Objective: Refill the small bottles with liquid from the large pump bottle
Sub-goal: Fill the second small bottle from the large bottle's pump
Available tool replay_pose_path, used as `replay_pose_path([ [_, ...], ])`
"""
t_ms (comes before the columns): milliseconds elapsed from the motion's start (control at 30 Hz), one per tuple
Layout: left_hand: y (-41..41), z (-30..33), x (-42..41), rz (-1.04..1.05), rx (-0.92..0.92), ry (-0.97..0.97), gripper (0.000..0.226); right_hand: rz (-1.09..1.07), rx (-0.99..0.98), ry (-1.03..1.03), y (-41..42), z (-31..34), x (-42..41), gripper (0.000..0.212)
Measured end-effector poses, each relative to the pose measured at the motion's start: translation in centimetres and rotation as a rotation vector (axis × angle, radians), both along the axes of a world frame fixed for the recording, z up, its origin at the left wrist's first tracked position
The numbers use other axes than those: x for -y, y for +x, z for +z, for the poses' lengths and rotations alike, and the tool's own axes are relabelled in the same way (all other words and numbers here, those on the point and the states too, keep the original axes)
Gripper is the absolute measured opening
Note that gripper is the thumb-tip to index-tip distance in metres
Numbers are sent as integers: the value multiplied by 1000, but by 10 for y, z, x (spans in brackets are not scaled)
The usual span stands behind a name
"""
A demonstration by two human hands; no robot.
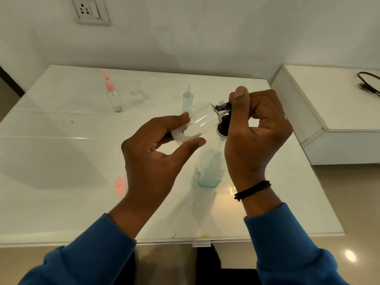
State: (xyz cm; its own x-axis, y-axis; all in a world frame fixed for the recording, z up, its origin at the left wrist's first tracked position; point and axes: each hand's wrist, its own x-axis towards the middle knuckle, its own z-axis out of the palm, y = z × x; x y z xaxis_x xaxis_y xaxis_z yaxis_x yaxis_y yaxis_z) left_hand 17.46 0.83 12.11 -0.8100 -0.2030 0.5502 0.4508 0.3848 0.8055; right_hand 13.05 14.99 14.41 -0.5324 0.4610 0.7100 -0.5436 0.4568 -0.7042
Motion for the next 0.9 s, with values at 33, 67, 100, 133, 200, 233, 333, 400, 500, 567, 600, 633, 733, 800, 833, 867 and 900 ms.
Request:
replay_pose_path([
  [33, 0, 0, 0, -1, -2, 1, 44, 3, 3, 2, -1, 0, 0, 31],
  [67, 0, 0, 0, -2, -5, 3, 44, 8, 7, 6, -1, 0, -1, 32],
  [100, 0, 0, 0, -6, -7, 5, 44, 10, 8, 11, -1, 1, -2, 32],
  [133, 0, 1, 0, -10, -9, 8, 44, 7, 6, 18, -2, 3, -3, 33],
  [200, 0, 2, 0, -14, -12, 16, 44, 0, 1, 28, -3, 6, -5, 35],
  [233, 0, 2, 0, -15, -13, 18, 44, 1, 1, 23, -3, 6, -5, 35],
  [333, 0, 1, 0, -8, -14, 3, 44, 11, 4, -2, -2, 2, -2, 32],
  [400, 0, 1, 0, -1, -15, -4, 44, 14, 8, -7, -1, 1, -1, 31],
  [500, 0, 1, 0, -4, -16, -1, 44, 17, -1, 4, -3, 2, -3, 31],
  [567, 0, 2, 0, -10, -18, 3, 44, 11, -20, 18, -3, 4, -4, 32],
  [600, 0, 2, 0, -10, -16, 5, 44, 9, -25, 22, -3, 4, -4, 33],
  [633, 0, 2, 0, -8, -15, 6, 44, 7, -26, 22, -3, 4, -3, 34],
  [733, 0, 1, 0, -6, -12, -1, 44, 10, -25, 18, -3, 2, -3, 35],
  [800, 0, 1, 0, -6, -15, -6, 43, 12, -19, 18, -4, 0, -4, 35],
  [833, 0, 1, 0, -4, -19, -8, 43, 12, -18, 23, -4, 0, -5, 36],
  [867, 0, 1, 0, -5, -21, -8, 43, 11, -19, 33, -4, 1, -5, 36],
  [900, 0, 1, 0, -8, -21, -6, 43, 10, -24, 43, -4, 2, -6, 35],
])
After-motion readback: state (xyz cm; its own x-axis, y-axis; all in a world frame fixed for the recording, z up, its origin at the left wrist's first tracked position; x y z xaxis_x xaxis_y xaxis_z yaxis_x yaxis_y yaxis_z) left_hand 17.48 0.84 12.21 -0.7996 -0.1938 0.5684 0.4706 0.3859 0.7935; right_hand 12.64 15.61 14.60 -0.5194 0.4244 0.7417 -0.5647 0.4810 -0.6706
